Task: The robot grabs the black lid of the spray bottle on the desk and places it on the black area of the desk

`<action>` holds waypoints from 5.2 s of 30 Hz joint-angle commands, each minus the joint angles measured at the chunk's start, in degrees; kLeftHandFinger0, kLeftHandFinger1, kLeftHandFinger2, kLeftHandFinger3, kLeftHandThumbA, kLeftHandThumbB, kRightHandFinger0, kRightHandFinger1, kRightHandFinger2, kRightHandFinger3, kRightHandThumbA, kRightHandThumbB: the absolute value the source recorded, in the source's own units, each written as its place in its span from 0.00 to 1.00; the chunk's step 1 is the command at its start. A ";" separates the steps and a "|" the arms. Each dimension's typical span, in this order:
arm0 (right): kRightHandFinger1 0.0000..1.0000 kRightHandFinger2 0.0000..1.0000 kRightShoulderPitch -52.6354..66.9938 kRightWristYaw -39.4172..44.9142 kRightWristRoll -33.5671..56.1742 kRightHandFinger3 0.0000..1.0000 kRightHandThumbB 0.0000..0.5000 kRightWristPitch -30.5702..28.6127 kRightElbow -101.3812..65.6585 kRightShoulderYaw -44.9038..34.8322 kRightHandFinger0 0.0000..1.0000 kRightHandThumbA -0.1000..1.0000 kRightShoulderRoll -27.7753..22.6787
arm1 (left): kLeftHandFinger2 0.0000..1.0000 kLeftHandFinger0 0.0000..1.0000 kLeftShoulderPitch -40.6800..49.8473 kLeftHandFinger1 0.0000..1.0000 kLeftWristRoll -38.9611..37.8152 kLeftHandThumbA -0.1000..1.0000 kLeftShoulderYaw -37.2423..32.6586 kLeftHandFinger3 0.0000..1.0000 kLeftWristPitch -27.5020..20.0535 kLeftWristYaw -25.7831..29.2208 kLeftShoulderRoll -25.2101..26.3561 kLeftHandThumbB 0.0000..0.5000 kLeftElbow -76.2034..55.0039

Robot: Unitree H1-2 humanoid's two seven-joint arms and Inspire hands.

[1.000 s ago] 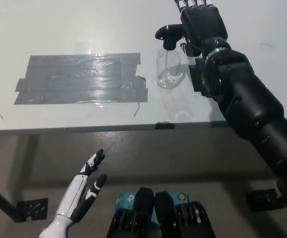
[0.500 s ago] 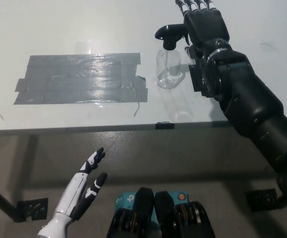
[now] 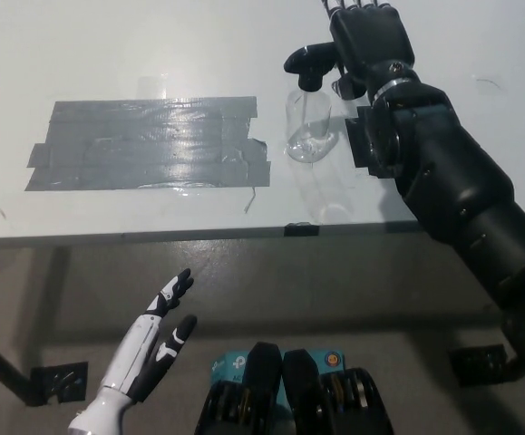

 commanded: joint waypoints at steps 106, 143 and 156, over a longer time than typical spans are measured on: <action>1.00 1.00 -0.49 10.51 32.16 1.00 1.00 -19.09 27.50 -20.78 1.00 0.70 -8.48 | 0.88 0.90 -4.25 0.86 -1.48 1.00 1.95 1.00 -0.68 -1.32 1.71 0.00 -0.59; 1.00 1.00 11.36 22.41 40.18 1.00 0.97 -4.31 -29.07 -28.61 1.00 1.00 -12.34 | 0.99 0.89 -5.87 0.92 -0.93 1.00 2.16 1.00 0.01 -1.30 2.42 0.07 -2.22; 1.00 1.00 36.98 24.12 41.95 1.00 0.84 -0.12 -76.76 -27.21 1.00 1.00 -7.92 | 1.00 1.00 -5.41 1.00 -2.57 1.00 2.52 1.00 -0.45 -1.07 1.80 0.27 -0.25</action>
